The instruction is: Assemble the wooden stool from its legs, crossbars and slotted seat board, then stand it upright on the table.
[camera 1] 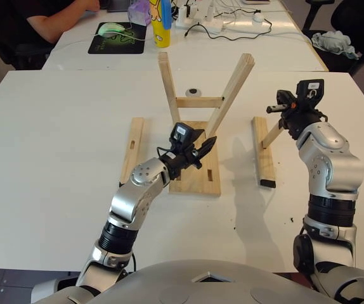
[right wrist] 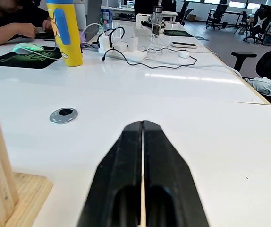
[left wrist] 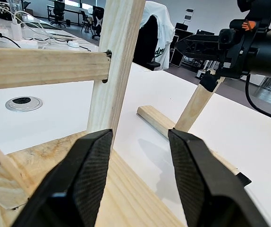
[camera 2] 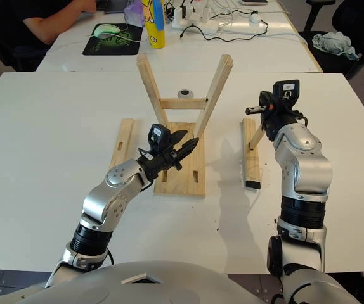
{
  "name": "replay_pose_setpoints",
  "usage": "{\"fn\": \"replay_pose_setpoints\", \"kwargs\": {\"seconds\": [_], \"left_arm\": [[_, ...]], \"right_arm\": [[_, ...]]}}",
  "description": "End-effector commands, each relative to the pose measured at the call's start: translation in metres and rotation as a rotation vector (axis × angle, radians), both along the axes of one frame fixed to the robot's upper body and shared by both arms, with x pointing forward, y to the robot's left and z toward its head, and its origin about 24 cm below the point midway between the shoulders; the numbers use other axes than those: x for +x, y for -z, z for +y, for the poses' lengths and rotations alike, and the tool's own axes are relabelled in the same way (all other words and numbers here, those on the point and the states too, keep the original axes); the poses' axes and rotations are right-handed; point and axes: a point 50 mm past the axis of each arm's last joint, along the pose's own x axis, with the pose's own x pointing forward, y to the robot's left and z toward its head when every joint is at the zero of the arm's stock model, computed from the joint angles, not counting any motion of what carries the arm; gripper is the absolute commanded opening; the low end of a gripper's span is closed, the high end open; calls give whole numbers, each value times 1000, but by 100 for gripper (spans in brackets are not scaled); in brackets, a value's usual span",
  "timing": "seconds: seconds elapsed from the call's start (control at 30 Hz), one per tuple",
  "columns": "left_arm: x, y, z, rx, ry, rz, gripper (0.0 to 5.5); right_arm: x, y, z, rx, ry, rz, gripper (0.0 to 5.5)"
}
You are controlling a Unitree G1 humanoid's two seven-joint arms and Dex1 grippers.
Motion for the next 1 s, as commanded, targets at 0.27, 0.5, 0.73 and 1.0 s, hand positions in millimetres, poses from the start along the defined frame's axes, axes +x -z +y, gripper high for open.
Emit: {"fn": "replay_pose_setpoints", "kwargs": {"seconds": [0.27,0.5,0.73,1.0], "left_arm": [[-1,2,-1,-2,-14,6,217],[-1,2,-1,-7,-24,9,217],[-2,2,-2,-14,-31,11,217],[-2,2,-9,-16,3,12,217]], "right_arm": [[9,-17,1,37,10,-153,1],[8,-78,7,19,-10,-528,1],[19,-21,7,-42,7,-172,1],[-13,66,1,33,44,302,1]]}}
